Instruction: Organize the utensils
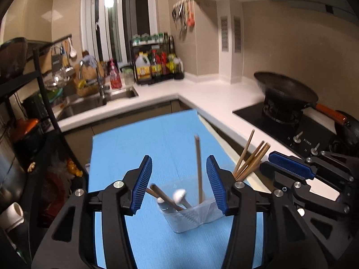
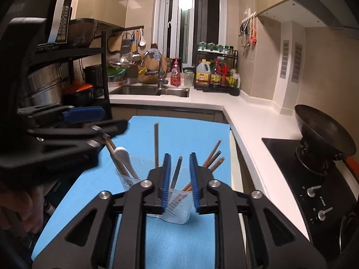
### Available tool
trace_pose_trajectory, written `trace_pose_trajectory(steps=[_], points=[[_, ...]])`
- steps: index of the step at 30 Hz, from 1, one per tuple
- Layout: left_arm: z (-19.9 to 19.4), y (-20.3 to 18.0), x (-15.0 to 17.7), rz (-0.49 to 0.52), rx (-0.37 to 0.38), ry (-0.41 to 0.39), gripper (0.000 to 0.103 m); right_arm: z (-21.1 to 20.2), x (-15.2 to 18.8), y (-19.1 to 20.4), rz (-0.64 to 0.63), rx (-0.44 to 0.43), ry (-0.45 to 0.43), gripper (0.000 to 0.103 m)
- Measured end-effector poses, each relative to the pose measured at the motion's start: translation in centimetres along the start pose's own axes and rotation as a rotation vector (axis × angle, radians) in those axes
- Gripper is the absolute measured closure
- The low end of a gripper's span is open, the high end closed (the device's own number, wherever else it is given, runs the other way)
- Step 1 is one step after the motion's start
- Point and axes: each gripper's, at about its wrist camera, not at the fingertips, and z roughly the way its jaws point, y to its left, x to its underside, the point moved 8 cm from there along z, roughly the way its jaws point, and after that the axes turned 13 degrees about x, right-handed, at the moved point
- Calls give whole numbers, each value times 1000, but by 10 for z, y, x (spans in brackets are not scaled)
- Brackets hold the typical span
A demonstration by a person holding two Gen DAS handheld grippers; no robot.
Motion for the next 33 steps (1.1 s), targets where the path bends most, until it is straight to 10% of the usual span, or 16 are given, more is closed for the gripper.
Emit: trace_pose_trajectory(steps=[5, 13, 19, 33], points=[[-54, 5, 12, -65, -1, -120, 43, -42, 9, -13, 63, -1, -81, 37], [-77, -7, 109, -163, -57, -174, 12, -60, 83, -27, 150, 113, -91, 5], [-49, -6, 162, -249, -102, -108, 8, -34, 122, -29, 150, 160, 24, 5], [-28, -4, 174, -244, -109, -50, 8, -18, 135, -23, 134, 189, 30, 5]])
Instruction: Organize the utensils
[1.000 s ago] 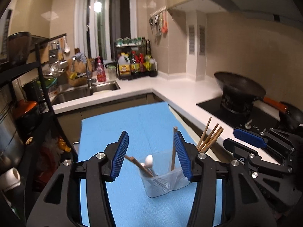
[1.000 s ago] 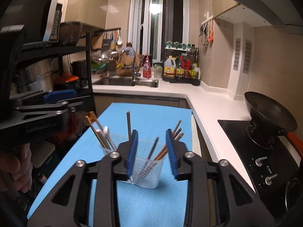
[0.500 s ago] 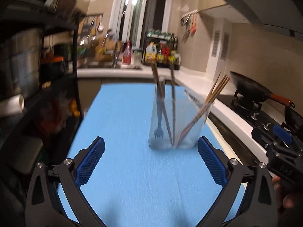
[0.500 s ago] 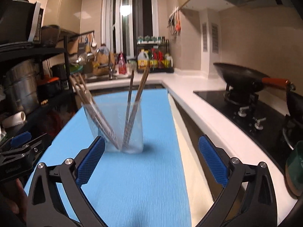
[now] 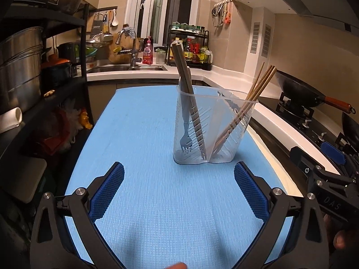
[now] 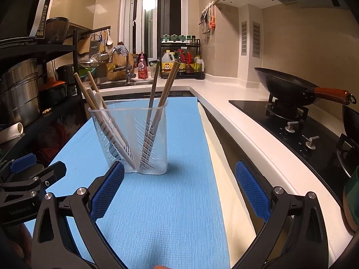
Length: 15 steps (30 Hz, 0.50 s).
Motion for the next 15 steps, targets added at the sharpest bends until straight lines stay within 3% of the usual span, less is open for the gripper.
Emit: trace_pose_trajectory(steps=[15], points=[[-3, -2, 1, -5, 5, 1, 8, -3, 1, 1, -14, 9, -14, 5]])
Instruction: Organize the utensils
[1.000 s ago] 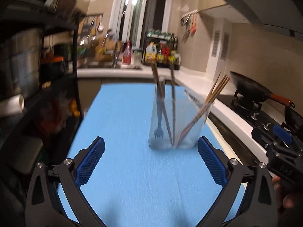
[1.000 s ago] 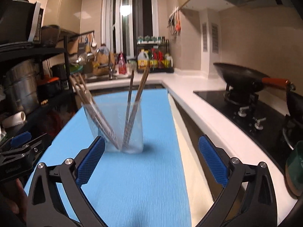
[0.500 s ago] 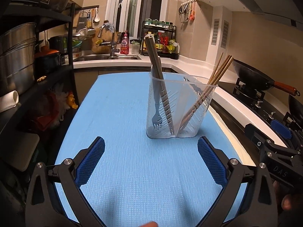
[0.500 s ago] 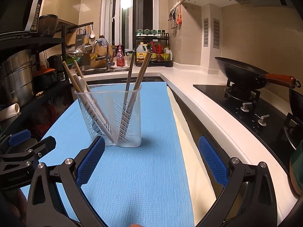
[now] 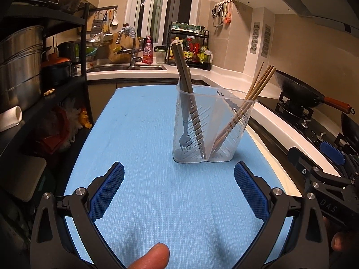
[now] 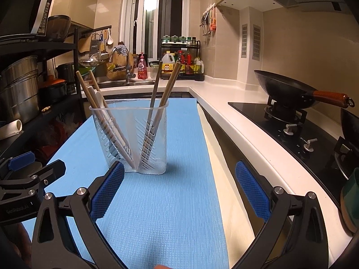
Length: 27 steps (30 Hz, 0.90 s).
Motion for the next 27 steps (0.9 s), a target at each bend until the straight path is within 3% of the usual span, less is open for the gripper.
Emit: trace_pose_trajectory(steps=[27], points=[[2, -4, 0, 13, 13, 1, 8, 2, -1, -5, -12, 8, -10, 5]])
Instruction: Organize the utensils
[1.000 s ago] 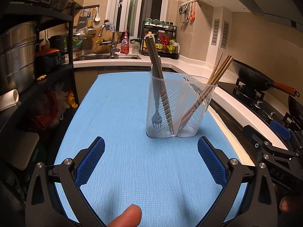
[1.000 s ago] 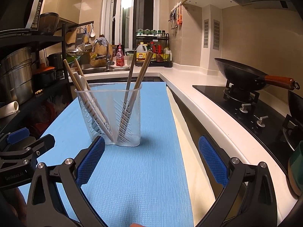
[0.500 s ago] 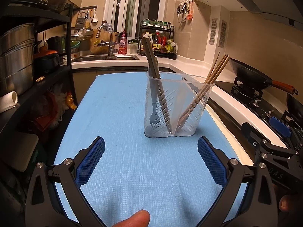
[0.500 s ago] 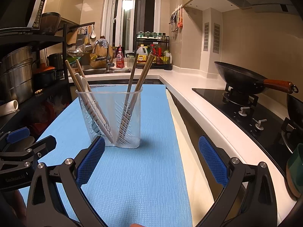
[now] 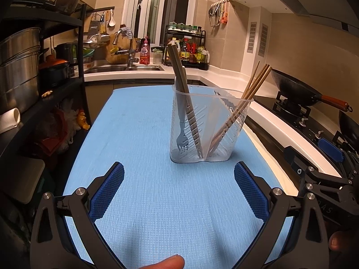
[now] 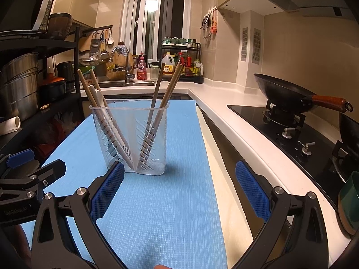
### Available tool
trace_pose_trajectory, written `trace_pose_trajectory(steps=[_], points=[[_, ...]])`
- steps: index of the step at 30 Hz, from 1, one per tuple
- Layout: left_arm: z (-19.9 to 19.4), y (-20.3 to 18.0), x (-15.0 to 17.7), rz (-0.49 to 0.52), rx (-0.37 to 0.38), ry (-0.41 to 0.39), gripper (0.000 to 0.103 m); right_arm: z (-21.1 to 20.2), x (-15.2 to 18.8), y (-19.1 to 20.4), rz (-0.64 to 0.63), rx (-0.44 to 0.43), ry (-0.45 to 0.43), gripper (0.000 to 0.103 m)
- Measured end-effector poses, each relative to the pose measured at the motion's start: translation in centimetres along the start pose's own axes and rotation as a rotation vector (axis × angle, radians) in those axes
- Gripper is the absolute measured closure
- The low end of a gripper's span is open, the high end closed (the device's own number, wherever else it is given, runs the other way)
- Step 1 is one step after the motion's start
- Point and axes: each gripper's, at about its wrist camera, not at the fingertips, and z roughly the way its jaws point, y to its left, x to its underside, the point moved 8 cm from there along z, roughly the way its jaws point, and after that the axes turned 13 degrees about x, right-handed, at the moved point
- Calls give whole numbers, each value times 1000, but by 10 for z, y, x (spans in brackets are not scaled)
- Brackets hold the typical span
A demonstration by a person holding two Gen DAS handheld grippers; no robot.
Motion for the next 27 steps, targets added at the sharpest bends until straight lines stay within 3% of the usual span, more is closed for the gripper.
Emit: trace_pose_trajectory(steps=[27], points=[[2, -2, 2, 17, 0, 11, 8, 2, 1, -2, -7, 3, 2, 5]])
